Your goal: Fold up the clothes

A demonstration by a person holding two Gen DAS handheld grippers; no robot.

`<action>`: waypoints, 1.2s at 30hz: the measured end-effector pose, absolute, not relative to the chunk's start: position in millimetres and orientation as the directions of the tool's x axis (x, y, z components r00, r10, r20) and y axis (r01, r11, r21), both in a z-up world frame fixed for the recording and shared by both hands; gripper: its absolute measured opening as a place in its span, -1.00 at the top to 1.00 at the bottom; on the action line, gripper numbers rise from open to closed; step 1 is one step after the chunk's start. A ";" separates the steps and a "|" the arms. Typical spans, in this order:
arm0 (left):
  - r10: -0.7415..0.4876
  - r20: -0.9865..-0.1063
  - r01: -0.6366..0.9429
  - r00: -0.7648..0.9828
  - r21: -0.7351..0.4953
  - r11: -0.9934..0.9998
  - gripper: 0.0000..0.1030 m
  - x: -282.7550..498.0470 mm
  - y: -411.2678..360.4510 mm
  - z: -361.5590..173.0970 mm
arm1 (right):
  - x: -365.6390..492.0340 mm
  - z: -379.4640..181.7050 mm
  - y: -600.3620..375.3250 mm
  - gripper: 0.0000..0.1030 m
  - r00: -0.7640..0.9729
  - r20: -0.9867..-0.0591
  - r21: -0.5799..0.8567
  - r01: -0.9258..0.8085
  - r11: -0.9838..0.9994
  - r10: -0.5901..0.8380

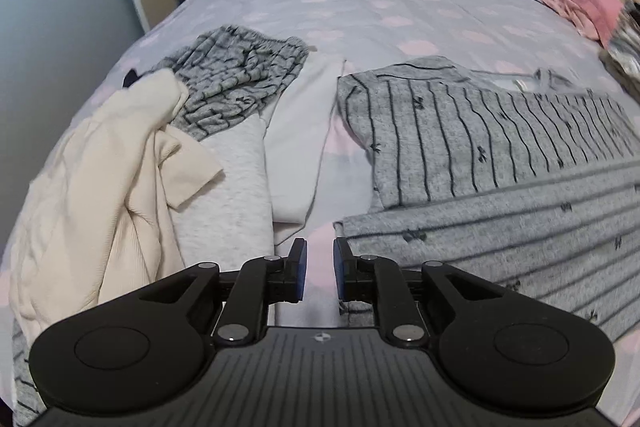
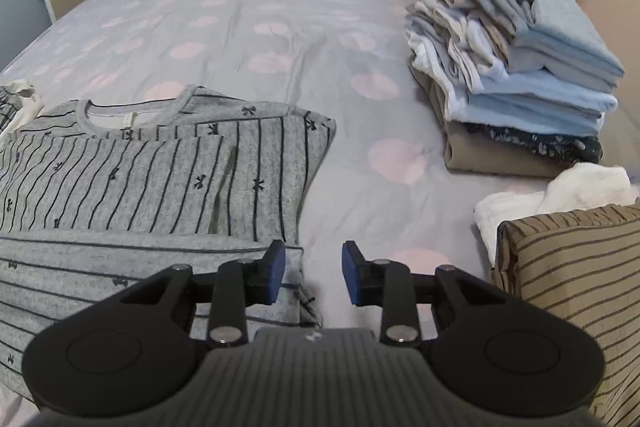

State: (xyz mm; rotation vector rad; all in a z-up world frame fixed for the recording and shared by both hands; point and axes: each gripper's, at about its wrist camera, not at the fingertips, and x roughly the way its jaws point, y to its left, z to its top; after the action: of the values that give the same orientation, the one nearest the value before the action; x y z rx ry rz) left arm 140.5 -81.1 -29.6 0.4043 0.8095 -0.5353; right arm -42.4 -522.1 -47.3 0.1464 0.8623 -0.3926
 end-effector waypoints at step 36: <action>-0.234 -0.626 0.579 0.744 0.779 -0.240 0.07 -43.3 -100.4 -158.1 | -189.4 -181.7 -361.3 -0.14 0.651 -0.635 -0.769 -0.580 0.267 -0.415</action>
State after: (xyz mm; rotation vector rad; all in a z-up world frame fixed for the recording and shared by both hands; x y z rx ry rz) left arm -43.3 -100.4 -158.1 1.6472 0.2806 -0.7789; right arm -189.4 -361.3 -181.7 -1.3518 0.9276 0.1358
